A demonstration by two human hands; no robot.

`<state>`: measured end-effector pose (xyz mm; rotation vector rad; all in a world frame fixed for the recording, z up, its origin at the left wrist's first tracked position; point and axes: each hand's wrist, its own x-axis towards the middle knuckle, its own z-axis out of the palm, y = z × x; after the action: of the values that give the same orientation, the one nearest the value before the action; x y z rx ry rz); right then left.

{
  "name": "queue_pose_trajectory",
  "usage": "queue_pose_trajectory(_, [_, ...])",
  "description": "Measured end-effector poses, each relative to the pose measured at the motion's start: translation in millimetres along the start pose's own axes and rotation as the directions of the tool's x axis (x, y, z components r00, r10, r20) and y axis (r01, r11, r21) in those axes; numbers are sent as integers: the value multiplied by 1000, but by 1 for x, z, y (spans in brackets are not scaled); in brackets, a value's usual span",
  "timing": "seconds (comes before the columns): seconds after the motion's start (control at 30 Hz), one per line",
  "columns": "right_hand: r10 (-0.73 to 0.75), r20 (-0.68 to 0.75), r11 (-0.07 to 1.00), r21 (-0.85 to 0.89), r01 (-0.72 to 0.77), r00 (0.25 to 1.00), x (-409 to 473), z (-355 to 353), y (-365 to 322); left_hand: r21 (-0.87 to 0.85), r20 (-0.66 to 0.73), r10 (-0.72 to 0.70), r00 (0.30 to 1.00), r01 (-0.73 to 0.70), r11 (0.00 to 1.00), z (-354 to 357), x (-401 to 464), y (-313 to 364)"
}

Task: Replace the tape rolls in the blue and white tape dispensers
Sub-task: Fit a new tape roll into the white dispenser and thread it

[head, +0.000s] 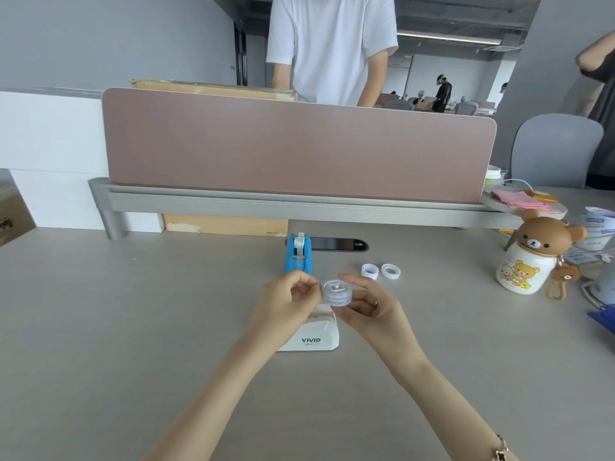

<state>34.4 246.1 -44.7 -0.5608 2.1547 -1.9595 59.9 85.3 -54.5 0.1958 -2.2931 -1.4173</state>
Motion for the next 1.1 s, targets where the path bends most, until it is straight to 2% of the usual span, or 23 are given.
queue_pose_trajectory(0.2, [-100,-49,978,-190,89,994,0,1,4,-91,115,-96,989,107,990,-5,2,1])
queue_pose_trajectory(0.37, [-295,-57,869,-430,243,954,-3,2,4,-112,188,-154,970,177,978,-5,2,4])
queue_pose_trajectory(0.5, [-339,-69,859,-430,279,938,-1,1,6,-128,199,-165,966,192,973,-7,2,7])
queue_pose_trajectory(0.67, [-214,-82,943,-279,183,973,0,0,8,-77,177,-86,980,101,992,-10,2,10])
queue_pose_trajectory(0.8, [-228,-105,952,-233,199,968,1,0,6,-107,162,-71,984,90,990,-10,1,11])
queue_pose_trajectory(1.1, [-240,-54,909,-364,205,969,1,-7,3,-57,169,-124,978,136,989,-16,2,14])
